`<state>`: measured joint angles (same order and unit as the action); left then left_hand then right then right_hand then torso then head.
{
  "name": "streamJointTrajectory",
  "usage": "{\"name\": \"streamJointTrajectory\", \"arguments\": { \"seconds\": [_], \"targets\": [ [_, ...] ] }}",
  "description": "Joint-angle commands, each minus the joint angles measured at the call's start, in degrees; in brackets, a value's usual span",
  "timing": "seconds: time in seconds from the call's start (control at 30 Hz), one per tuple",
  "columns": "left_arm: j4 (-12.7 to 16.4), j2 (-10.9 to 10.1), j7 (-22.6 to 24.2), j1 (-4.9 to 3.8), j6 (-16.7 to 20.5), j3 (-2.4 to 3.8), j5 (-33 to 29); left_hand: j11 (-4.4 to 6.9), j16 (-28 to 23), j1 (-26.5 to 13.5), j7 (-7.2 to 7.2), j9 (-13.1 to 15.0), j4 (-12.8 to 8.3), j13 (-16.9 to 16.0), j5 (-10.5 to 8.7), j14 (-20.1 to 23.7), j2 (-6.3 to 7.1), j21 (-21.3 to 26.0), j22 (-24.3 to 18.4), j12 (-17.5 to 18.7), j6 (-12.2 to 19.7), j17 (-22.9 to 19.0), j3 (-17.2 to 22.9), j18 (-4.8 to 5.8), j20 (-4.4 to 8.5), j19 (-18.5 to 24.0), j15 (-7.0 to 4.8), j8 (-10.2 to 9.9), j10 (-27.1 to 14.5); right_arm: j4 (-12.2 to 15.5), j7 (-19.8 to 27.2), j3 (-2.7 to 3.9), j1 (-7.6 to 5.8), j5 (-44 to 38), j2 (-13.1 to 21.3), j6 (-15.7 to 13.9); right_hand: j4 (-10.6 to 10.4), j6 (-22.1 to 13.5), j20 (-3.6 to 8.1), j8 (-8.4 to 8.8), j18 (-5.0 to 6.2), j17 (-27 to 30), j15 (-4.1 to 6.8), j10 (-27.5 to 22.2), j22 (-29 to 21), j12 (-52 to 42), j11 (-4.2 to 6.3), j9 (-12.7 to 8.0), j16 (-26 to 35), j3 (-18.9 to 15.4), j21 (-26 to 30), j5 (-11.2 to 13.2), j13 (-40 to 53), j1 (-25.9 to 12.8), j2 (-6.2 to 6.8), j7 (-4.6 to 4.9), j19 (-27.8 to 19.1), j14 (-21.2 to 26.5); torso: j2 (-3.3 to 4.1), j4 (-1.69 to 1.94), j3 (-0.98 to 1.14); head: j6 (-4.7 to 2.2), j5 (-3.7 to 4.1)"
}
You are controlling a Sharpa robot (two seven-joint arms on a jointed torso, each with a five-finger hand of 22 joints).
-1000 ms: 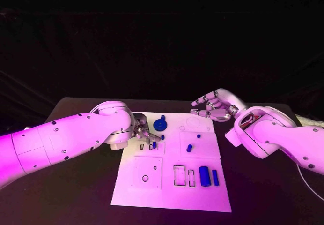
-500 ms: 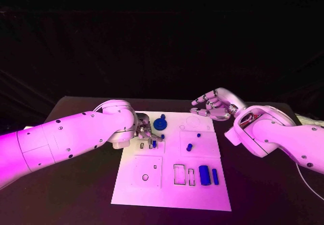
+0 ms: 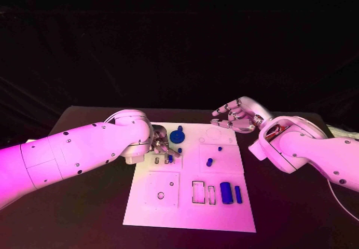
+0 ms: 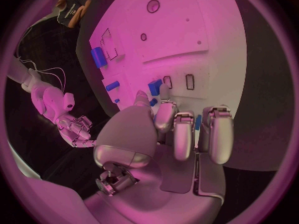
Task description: Assemble the parts on the task board
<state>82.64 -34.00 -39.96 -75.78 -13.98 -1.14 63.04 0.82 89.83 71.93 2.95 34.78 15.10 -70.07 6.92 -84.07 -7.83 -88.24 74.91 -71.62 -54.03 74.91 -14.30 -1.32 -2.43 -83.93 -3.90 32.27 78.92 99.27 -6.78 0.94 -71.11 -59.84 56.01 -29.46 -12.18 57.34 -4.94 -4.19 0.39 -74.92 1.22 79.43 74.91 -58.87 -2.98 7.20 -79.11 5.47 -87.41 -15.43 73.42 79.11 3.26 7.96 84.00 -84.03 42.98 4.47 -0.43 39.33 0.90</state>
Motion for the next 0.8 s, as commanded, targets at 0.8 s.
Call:
{"name": "streamJointTrajectory", "arguments": {
  "seconds": [0.8],
  "targets": [
    [-0.8,1.0,-1.1,-0.06,-2.4,0.03,-0.7,0.73,0.2,12.9,-0.39,1.3,-6.2,0.4,1.01,-5.9,-0.5,0.2,11.7,1.5,2.7,15.1,15.5,0.52,0.99,-4.3,-0.96,-1.7,-1.3,0.1,-0.5,-0.06,0.18,-1.4,0.0,2.4,0.2,0.2,-0.2,0.0,0.78,-3.6,0.08,0.0,10.9,0.4,0.18,0.1,0.4,-0.2,-0.1,-0.3,-0.2,0.7,0.23,0.04,2.5,-3.4,-0.02,0.02,0.01,0.52,0.03]
  ]
}}
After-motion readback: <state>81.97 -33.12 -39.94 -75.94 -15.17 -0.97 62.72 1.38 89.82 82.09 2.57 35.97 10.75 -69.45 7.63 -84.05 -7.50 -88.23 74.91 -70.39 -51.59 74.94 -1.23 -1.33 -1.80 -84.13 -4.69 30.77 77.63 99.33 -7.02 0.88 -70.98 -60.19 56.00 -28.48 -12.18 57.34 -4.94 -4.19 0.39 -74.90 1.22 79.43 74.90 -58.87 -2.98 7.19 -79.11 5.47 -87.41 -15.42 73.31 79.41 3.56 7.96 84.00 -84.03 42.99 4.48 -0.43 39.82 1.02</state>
